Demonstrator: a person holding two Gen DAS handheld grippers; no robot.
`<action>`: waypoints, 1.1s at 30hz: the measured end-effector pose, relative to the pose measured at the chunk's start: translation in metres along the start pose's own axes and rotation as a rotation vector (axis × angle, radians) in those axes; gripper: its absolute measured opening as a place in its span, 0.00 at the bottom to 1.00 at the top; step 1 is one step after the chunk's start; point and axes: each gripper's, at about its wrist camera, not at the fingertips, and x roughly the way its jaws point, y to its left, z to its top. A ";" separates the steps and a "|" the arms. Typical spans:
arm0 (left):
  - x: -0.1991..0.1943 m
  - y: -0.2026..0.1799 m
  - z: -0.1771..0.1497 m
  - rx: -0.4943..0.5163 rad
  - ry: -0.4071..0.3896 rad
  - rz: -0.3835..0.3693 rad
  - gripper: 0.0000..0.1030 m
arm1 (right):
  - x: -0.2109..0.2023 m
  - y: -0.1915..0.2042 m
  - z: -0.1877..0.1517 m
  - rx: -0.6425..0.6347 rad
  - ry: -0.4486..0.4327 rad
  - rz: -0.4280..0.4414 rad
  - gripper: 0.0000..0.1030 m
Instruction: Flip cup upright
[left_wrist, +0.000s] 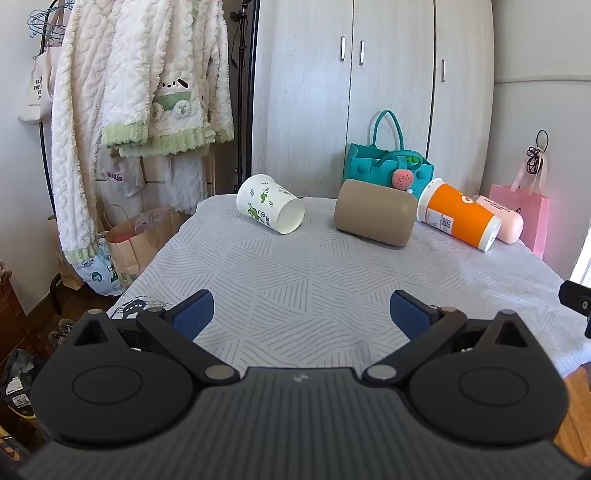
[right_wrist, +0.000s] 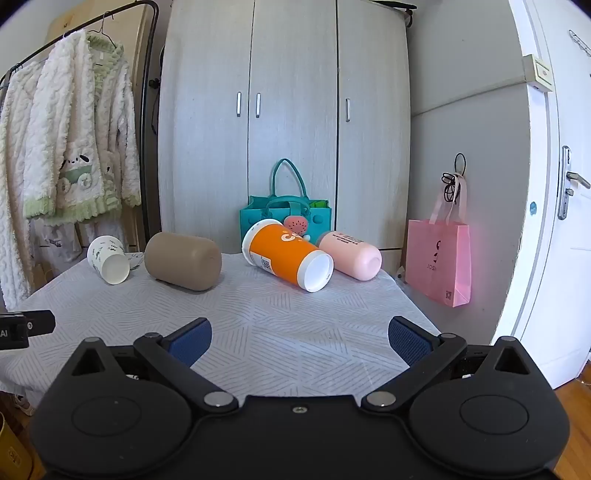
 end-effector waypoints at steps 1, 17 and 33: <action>0.000 0.000 0.000 0.000 -0.004 0.000 1.00 | 0.000 0.000 0.000 -0.001 0.000 -0.001 1.00; -0.006 0.002 0.001 -0.028 -0.056 -0.009 1.00 | 0.000 0.000 0.000 0.000 0.001 0.001 1.00; -0.007 0.003 -0.001 -0.019 -0.054 -0.029 1.00 | 0.002 0.003 -0.002 -0.002 0.004 0.000 1.00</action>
